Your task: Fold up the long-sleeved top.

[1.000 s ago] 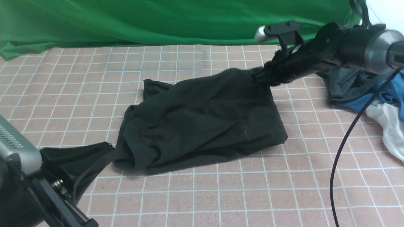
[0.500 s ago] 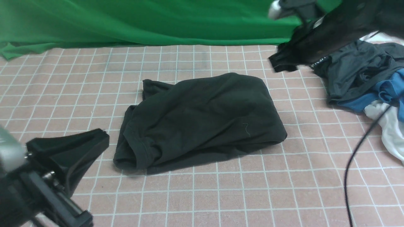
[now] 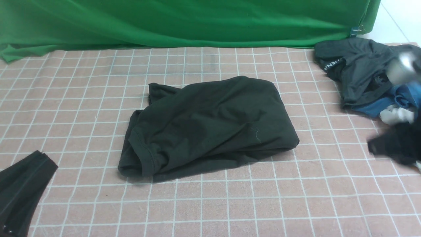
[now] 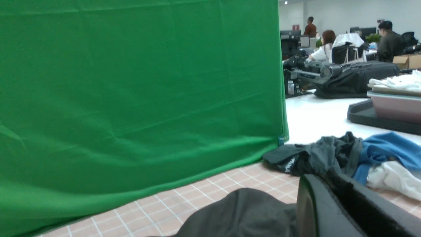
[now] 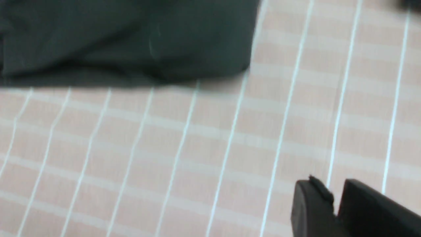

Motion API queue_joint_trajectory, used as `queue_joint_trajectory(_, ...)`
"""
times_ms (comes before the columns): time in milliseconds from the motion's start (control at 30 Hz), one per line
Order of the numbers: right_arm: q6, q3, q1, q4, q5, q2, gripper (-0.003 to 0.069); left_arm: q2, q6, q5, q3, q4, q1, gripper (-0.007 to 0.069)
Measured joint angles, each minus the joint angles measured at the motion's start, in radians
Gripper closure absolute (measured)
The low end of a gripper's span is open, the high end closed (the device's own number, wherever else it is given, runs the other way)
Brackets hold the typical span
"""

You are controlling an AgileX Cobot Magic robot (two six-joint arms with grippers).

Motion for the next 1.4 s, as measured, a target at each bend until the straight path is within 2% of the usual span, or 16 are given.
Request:
queue_joint_trajectory(200,0.023,0.154,0.0,-0.001,-0.023,-0.189,0.051,0.0,0.001,0.003,0.0,-0.001,0.0,0.0606)
queue_joint_trajectory(367,0.016,0.177,0.0,-0.001,-0.129,-0.272,0.0617,0.0,-0.02,0.004,0.0,0.004,0.0,0.0606)
queue_joint_trajectory(433,0.015,0.177,0.0,0.003,-0.159,-0.28,0.0629,0.0,-0.022,0.004,0.0,0.016,0.0,0.0606)
queue_joint_trajectory(933,0.014,0.177,0.0,0.005,-0.2,-0.285,0.0621,0.0,-0.026,0.004,0.0,0.023,0.0,0.0606)
queue_joint_trajectory(1067,-0.012,0.19,-0.02,-0.044,-0.224,-0.33,0.0626,0.0,-0.026,0.004,0.0,0.027,0.0,0.0606)
queue_joint_trajectory(1200,-0.094,0.306,-0.088,-0.049,-0.35,-0.467,0.063,0.0,-0.026,0.004,0.0,0.026,0.0,0.0606)
queue_joint_trajectory(1400,-0.115,0.599,-0.152,-0.049,-0.508,-0.804,0.0631,0.0,-0.026,0.004,0.0,0.026,0.0,0.0606)
